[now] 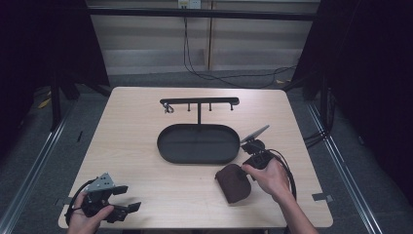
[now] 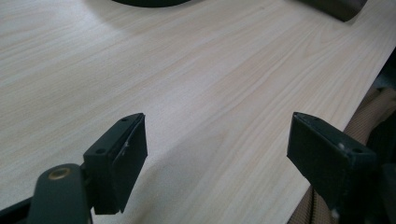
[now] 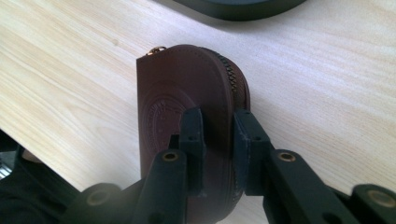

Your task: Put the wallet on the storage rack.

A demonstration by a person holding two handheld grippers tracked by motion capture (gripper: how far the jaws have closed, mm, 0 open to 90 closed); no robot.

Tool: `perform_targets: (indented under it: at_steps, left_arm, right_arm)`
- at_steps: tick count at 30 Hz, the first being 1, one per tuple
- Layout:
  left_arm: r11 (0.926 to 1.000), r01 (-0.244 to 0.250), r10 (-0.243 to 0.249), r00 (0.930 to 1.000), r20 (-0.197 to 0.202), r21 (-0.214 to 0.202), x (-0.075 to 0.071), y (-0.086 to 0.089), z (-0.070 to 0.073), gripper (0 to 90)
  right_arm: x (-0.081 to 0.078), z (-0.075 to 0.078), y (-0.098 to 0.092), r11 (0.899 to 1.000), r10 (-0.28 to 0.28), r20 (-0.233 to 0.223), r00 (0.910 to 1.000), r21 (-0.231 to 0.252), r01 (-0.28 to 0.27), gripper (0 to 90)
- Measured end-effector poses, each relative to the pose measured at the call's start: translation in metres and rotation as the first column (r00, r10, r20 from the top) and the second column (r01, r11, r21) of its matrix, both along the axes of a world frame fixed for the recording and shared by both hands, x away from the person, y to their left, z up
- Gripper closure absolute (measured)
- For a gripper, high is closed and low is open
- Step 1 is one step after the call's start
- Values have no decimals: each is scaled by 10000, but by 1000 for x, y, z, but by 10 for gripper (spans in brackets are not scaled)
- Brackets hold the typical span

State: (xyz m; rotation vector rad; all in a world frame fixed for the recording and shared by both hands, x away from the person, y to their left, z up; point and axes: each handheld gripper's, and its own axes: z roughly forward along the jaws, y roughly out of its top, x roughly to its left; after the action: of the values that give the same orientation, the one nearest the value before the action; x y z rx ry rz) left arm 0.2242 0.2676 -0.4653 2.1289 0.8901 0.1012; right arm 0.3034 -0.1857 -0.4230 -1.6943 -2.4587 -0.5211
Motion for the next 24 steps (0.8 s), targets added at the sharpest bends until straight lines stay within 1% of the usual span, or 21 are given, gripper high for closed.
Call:
perform_targets:
  at_steps: [2, 3, 4, 6, 7, 8, 9, 10, 13, 20, 21, 22, 23, 24]
  left_arm:
    - [10000, 27, -27, 10000, 30, -4, 0, 0, 0, 199]
    - [10000, 39, -39, 10000, 35, -2, 0, 0, 0, 199]
    - [10000, 30, -30, 10000, 32, -5, 0, 0, 0, 199]
    - [10000, -81, 81, 10000, 32, 32, 0, 0, 0, 199]
    - [9999, -100, 100, 9999, 38, 1, 1, 0, 0, 199]
    - [9999, -107, 107, 9999, 36, -49, 1, 1, 0, 198]
    - [9999, -136, 136, 9999, 54, -64, 1, 1, 0, 198]
    - [9998, -134, 135, 9999, 93, -127, 1, 1, 1, 197]
    - [9998, -158, 159, 9999, 67, -150, 1, 1, 1, 185]
    - [9999, -123, 124, 9999, 98, -117, 1, 1, 1, 184]
    - [9999, -106, 108, 9999, 86, -124, 1, 1, 1, 184]
    - [9999, -73, 74, 9999, 71, -133, 1, 0, 1, 184]
    - [9999, -73, 74, 9999, 71, -133, 1, 0, 1, 184]
    - [10000, -48, 48, 10000, 59, -82, 1, 0, 0, 184]
  right_arm:
    - [0, 3, -1, 9999, 39, -16, 10000, 108, -39, 783]
    - [1, 6, 0, 9999, 137, 14, 9999, -8, -137, 792]
    - [1, 6, 0, 9999, 137, 14, 9999, -8, -137, 792]
    - [1, 11, 1, 9997, 181, 12, 9998, -176, -181, 809]
    - [2, 14, 1, 9996, 212, 34, 9998, -198, -211, 815]
    - [3, 19, 3, 9990, 249, 97, 9996, -383, -245, 820]
    - [3, 19, 3, 9990, 249, 97, 9996, -383, -245, 820]
    - [5, 22, 4, 9986, 303, 99, 9995, -445, -298, 823]
    - [7, 24, 5, 9982, 324, 139, 9994, -506, -316, 824]
    - [7, 28, 5, 9981, 412, 163, 9990, -461, -404, 835]
    - [7, 30, 5, 9975, 434, 100, 9990, -571, -428, 837]
    - [7, 32, 5, 9974, 412, 143, 9990, -599, -403, 837]
    - [7, 32, 5, 9974, 412, 143, 9990, -599, -403, 837]
    - [8, 36, 4, 9978, 371, 211, 9991, -560, -359, 837]
